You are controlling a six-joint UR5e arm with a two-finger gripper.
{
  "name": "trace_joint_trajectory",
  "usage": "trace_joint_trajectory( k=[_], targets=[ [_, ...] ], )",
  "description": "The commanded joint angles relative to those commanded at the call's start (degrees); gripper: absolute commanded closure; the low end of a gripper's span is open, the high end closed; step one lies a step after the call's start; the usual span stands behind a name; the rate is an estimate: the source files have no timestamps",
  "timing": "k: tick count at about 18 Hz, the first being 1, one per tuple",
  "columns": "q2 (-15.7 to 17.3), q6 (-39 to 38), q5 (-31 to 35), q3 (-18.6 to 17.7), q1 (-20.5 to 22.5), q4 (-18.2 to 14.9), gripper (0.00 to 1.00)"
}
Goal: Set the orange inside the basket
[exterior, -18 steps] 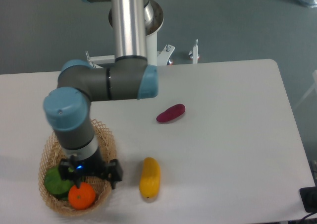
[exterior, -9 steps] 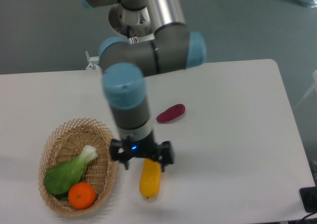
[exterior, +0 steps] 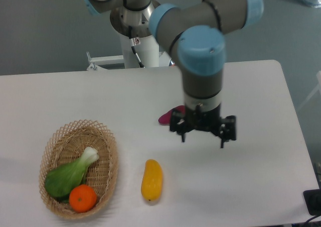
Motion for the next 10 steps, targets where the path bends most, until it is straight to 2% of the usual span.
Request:
trace_joint_trajectory(
  k=[4, 10],
  targets=[
    [1.1, 5.2, -0.6, -0.1, 1.9, -1.3, 0.0],
    [1.5, 5.9, -1.6, 0.0, 2.6, -1.8, 0.0]
  ],
)
